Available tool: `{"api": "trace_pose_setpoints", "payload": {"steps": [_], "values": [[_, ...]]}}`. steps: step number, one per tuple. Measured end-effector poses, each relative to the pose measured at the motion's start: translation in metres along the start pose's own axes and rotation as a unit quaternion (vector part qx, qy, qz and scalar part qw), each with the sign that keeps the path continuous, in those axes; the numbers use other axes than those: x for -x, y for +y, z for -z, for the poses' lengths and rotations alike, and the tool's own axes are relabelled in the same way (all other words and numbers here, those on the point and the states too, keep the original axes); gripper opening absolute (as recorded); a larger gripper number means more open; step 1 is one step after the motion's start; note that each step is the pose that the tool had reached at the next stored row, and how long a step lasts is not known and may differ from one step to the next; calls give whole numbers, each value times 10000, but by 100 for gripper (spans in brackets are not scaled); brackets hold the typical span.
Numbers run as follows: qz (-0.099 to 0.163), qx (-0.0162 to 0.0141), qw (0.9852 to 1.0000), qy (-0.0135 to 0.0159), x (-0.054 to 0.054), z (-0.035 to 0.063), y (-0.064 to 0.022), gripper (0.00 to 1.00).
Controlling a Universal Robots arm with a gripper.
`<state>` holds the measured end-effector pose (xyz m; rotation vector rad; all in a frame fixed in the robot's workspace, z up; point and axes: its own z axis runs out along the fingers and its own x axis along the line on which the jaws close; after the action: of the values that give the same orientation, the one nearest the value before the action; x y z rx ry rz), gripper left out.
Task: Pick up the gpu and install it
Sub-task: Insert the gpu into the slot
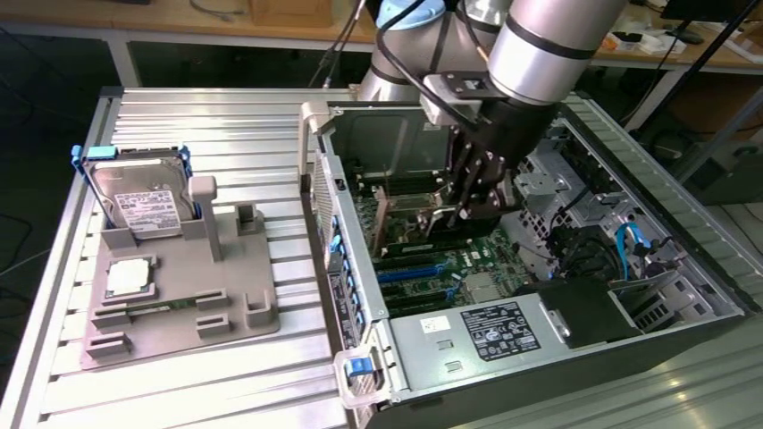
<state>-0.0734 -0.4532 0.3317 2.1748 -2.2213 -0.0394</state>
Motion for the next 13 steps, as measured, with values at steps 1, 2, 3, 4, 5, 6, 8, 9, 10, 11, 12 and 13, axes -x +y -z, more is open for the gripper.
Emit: {"api": "trace_pose_setpoints", "payload": {"steps": [1, 2, 3, 4, 5, 6, 8, 9, 10, 11, 12, 13], "values": [[0, -2, 10000, -1, -17, -14, 1, 27], [-1, -4, 10000, -1, -40, -28, 0, 27], [-1, -6, 10000, -1, -64, -44, 0, 27], [-1, -8, 10000, -1, -84, -58, -1, 27], [-1, -9, 10000, 0, -100, -73, -1, 27], [-1, -10, 10000, -2, -107, -88, 2, 27], [-1, -11, 10000, -5, -111, -110, 33, 27], [0, -12, 10000, -10, -112, -119, 55, 27], [0, -13, 10000, -15, -112, -128, 78, 27], [0, -14, 10000, -21, -112, -139, 96, 27], [0, -16, 10000, -23, -112, -149, 106, 27], [0, -18, 10000, -23, -112, -160, 111, 27]]}}
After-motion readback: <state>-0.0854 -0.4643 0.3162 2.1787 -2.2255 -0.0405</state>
